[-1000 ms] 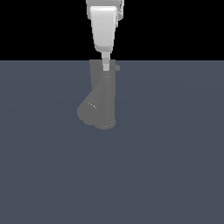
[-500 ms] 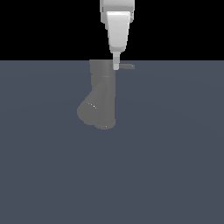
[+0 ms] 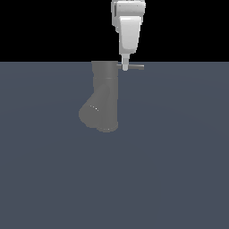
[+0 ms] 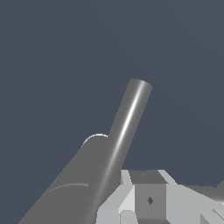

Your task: Turn on the faucet by rotating a designated handle.

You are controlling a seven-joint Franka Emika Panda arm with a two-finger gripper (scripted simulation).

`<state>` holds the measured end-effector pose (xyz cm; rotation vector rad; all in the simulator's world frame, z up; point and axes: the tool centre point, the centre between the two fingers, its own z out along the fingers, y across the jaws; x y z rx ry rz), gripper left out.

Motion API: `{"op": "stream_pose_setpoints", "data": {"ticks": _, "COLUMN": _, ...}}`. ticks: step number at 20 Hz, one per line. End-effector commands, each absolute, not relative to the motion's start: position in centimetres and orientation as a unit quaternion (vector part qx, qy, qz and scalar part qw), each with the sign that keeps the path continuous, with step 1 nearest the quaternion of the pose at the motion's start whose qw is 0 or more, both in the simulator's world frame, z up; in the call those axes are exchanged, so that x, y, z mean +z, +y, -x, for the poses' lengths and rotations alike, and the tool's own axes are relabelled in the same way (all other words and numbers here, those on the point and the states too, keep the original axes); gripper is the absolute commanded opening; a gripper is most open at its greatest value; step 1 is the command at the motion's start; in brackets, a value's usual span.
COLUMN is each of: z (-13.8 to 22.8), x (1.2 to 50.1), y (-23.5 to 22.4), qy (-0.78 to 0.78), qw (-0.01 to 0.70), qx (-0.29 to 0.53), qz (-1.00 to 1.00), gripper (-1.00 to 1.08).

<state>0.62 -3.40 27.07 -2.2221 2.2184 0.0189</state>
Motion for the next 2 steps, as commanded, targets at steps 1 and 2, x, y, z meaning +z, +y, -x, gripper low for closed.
{"op": "stream_pose_setpoints", "data": {"ticks": 1, "z": -1.23, "x": 27.1, "y": -8.32, "qy": 0.731, "qw": 0.0, "qx": 0.0, "qz": 0.683, "gripper": -1.0}}
{"op": "stream_pose_setpoints", "data": {"ticks": 2, "z": -1.23, "x": 27.1, "y": -8.32, "qy": 0.731, "qw": 0.0, "qx": 0.0, "qz": 0.683, "gripper": -1.0}}
